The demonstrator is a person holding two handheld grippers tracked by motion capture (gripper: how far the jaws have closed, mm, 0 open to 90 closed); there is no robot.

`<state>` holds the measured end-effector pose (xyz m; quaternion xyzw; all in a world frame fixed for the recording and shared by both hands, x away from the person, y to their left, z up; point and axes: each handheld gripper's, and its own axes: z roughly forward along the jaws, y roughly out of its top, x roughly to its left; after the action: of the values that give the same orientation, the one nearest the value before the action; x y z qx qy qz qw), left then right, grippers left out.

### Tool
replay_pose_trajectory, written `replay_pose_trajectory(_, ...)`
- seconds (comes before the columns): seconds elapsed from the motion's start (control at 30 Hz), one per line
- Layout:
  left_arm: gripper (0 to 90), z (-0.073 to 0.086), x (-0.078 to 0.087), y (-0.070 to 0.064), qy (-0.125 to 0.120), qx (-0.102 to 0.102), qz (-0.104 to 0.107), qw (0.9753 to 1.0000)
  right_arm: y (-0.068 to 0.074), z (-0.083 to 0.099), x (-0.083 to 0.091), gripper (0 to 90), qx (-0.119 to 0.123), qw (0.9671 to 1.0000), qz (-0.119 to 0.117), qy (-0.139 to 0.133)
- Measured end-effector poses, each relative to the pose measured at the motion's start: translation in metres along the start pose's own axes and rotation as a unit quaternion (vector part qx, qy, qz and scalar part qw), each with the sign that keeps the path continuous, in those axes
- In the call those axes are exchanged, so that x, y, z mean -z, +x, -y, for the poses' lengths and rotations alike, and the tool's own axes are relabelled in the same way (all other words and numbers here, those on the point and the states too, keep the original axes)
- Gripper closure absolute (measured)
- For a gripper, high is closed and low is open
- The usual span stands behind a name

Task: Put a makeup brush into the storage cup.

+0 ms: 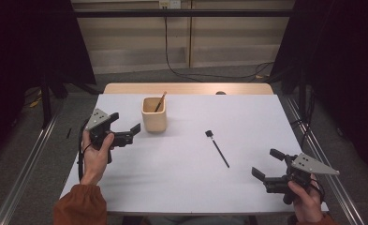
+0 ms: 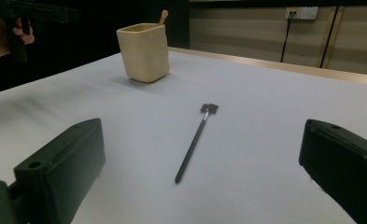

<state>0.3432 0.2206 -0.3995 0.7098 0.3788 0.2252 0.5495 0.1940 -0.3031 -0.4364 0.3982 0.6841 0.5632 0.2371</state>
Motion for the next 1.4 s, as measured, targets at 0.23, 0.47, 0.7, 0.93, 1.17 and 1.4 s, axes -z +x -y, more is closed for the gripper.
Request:
replay_pose_trajectory(0.23, 2.0, 0.003, 0.012, -0.008, -0.008, 0.002, 0.004, 1.0000, 0.000, 0.000, 0.000, 0.0, 0.001, 1.0000, -0.001, 0.000)
replay_pose_trajectory(0.47, 2.0, 0.014, 0.022, -0.014, -0.009, -0.002, 0.006, 0.9999, 0.001, 0.000, 0.001, 0.0, 0.001, 1.0000, -0.001, -0.001)
replay_pose_trajectory(0.7, 1.9, 0.025, 0.040, -0.015, -0.032, 0.021, -0.013, 0.9992, 0.001, 0.000, 0.000, 0.0, -0.001, 1.0000, 0.001, -0.001)
replay_pose_trajectory(0.93, 1.8, 0.032, 0.056, -0.020, -0.040, 0.020, -0.011, 0.9989, 0.004, -0.001, -0.001, 0.0, 0.002, 1.0000, -0.001, 0.000)
replay_pose_trajectory(1.17, 1.8, 0.041, 0.071, -0.030, -0.044, 0.015, -0.013, 0.9989, 0.004, -0.001, -0.006, 0.0, 0.002, 1.0000, -0.001, 0.005)
replay_pose_trajectory(1.4, 1.8, 0.051, 0.085, -0.036, -0.044, 0.023, -0.026, 0.9984, 0.004, -0.002, -0.010, 0.0, 0.001, 1.0000, -0.002, 0.006)
